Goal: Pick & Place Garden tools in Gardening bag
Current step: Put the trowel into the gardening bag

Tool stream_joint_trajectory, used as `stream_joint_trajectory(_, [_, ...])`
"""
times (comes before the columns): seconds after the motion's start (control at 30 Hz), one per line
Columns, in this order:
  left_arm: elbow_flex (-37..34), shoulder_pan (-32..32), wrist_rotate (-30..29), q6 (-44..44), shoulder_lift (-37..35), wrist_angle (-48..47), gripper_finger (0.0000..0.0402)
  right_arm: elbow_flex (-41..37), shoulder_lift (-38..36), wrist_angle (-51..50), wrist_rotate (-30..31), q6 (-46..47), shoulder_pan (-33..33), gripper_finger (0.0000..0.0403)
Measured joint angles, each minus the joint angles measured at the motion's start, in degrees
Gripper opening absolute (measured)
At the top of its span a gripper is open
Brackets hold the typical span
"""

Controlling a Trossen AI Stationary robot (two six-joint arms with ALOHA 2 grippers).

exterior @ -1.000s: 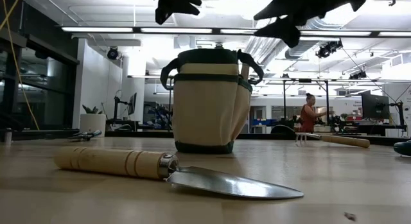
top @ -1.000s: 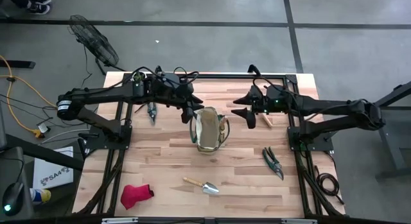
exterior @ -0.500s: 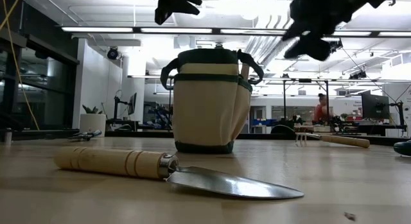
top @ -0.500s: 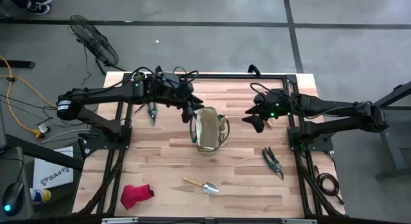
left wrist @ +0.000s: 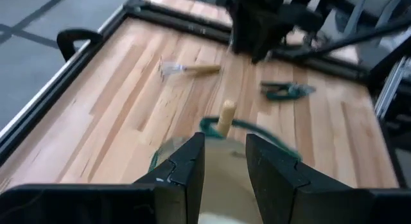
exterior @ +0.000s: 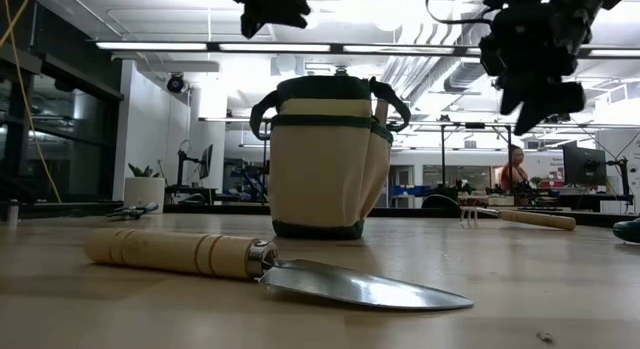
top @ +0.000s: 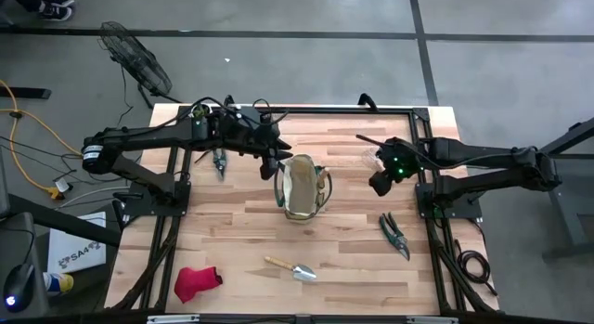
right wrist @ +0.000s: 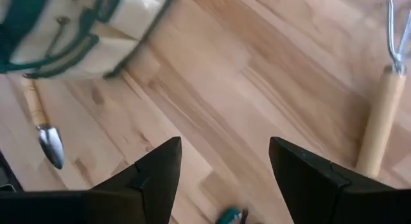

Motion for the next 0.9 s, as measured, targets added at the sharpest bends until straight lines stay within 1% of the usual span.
stream_joint_trajectory(0.2, [-0.02,0.0,0.0,2.21,0.02,-9.41,0.0111,0.0,0.2,-1.11,0.1,5.26,1.53,0.0227])
stream_joint_trajectory(0.33, [-0.02,0.0,0.13,4.36,0.02,-15.59,0.0111,0.0,0.2,-2.32,2.32,9.08,2.86,0.0227])
stream_joint_trajectory(0.57, [-0.02,-0.05,2.65,5.73,0.02,-25.26,0.0111,0.0,0.22,-4.03,3.1,13.72,5.17,0.0227])
stream_joint_trajectory(0.7, [-0.07,-1.69,4.21,5.99,0.02,-27.66,0.0111,0.0,0.22,-4.07,4.45,15.61,6.45,0.0227])
stream_joint_trajectory(0.9, [-0.07,-7.51,4.02,6.63,0.02,-28.08,0.0111,0.0,0.22,-4.01,6.01,16.3,8.85,0.0227])
